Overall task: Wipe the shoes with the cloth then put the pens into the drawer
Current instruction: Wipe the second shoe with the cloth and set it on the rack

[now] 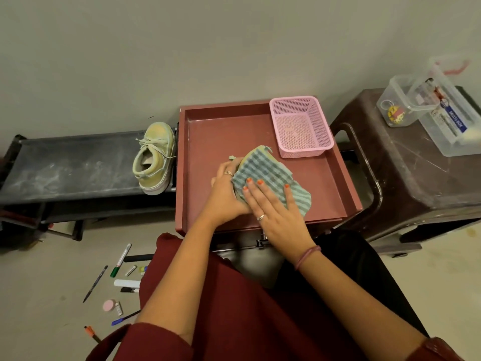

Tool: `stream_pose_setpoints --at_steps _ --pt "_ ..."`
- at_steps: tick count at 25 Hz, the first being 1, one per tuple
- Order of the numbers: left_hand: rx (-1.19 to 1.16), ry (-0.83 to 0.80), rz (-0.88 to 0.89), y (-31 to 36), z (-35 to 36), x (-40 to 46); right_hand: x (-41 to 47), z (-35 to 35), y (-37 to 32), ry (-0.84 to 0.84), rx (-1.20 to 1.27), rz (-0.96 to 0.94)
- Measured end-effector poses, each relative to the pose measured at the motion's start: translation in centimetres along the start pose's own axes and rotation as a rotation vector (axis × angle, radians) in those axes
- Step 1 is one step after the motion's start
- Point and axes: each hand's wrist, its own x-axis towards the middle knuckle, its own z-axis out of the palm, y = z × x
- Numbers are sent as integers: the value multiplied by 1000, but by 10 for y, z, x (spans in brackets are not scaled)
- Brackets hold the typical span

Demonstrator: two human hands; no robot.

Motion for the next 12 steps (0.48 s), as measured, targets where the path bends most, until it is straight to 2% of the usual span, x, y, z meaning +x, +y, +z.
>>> stream_pose_setpoints --at_steps 3,6,9,12 --pt "-193 60 -59 7 5 -7 13 -6 18 75 -46 17" --pt "-187 67 -34 9 8 -8 27 -16 34 100 64 105" --pt "-191 62 -24 7 8 -10 39 -25 56 65 516 237" --pt "-223 104 -9 5 9 -15 45 -36 77 -112 989 377"
